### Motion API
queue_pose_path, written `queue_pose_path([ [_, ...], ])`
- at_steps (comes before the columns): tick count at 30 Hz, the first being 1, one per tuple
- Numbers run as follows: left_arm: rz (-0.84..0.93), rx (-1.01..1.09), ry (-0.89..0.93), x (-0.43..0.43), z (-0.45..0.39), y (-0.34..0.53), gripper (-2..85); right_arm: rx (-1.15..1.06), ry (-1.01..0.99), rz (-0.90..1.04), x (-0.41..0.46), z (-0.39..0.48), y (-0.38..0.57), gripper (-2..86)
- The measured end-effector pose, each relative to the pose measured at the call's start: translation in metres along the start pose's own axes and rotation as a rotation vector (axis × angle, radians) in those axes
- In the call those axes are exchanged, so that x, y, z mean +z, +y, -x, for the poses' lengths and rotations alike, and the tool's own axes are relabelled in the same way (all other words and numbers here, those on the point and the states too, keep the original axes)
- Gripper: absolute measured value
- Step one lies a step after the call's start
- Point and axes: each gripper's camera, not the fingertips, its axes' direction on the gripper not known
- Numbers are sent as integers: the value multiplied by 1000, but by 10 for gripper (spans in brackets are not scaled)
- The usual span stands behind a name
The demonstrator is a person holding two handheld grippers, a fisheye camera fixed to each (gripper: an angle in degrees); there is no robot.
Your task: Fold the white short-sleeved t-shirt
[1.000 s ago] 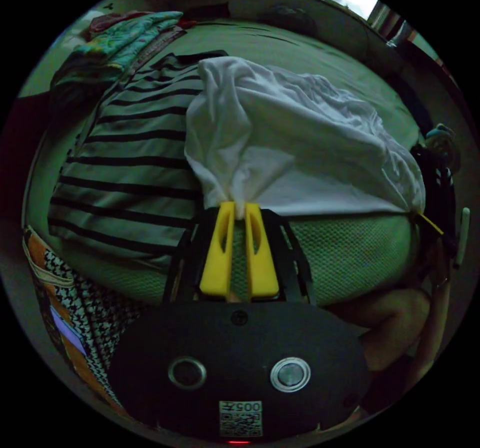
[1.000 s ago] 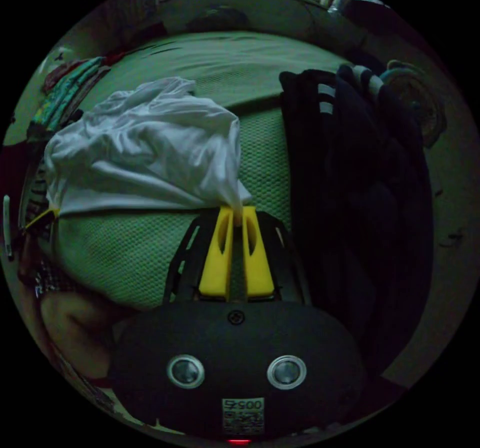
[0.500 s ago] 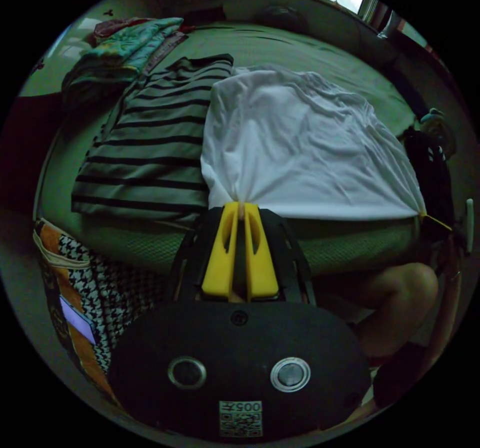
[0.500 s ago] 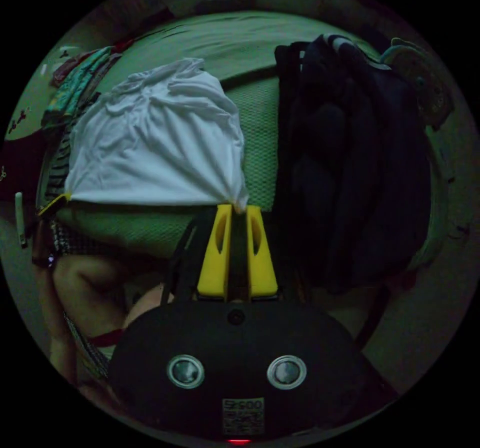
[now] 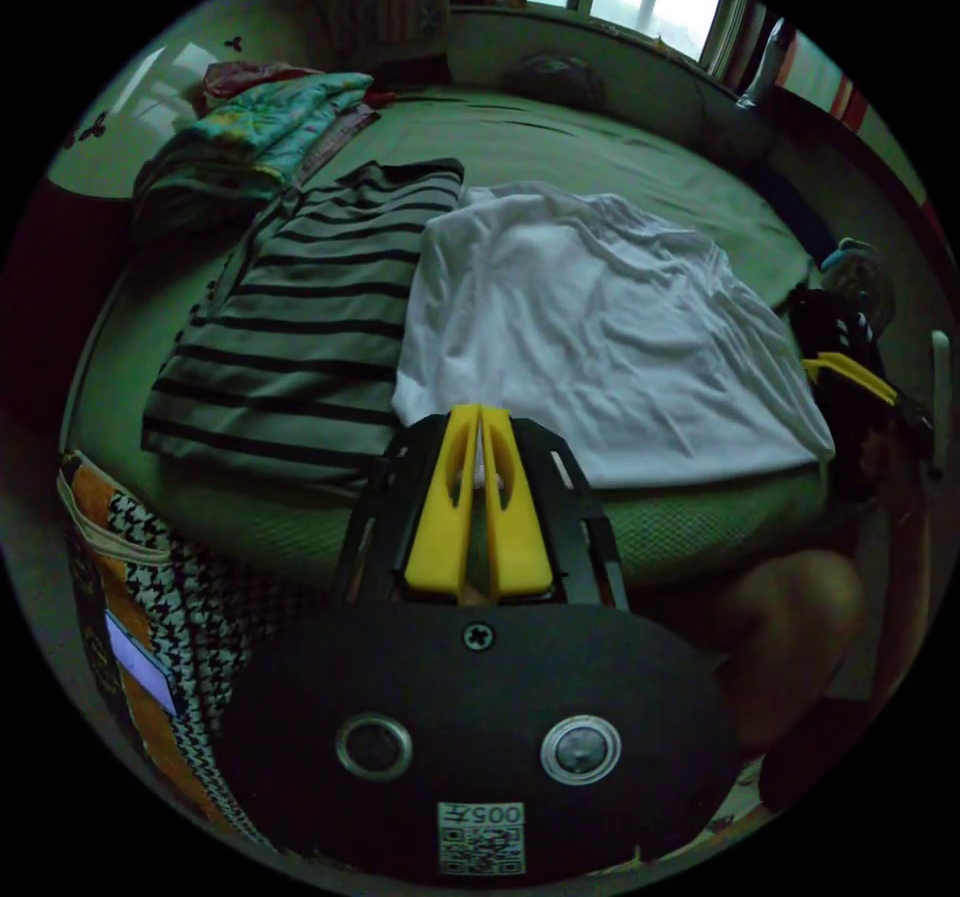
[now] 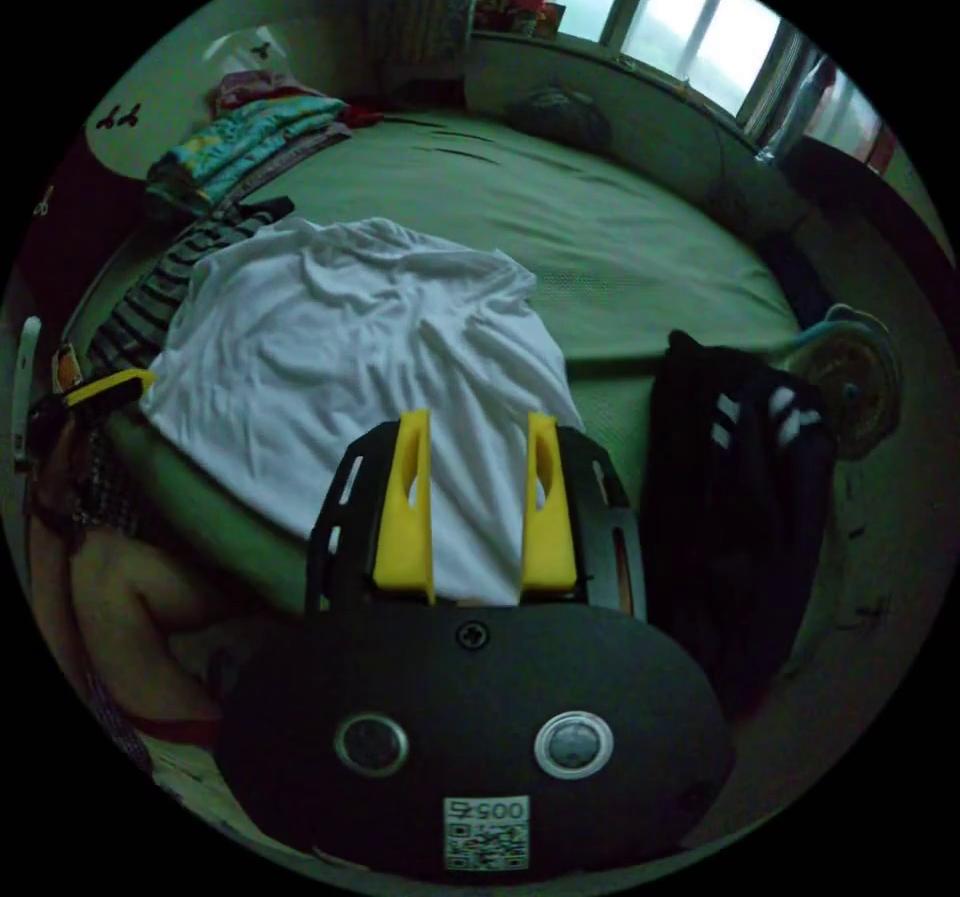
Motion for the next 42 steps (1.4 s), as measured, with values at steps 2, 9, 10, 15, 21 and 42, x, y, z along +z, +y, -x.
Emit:
queue_pose_path([
  [2,-10,11,2,4,-12,-14,-7,-6,38,20,21,7,-20,147],
  [9,32,75,40,21,-65,-58,-7,-40,59,36,51,4,-44,118],
  [10,30,93,56,23,-75,-62,-7,-13,61,14,47,-4,-44,86],
  [15,28,163,86,23,-112,-76,-7,152,22,-26,33,-62,-51,-7],
  [21,53,173,89,25,-139,-83,-7,428,5,123,52,-139,-51,14],
  [42,109,172,55,1,-147,-96,-7,342,67,6,22,-120,-45,-10],
])
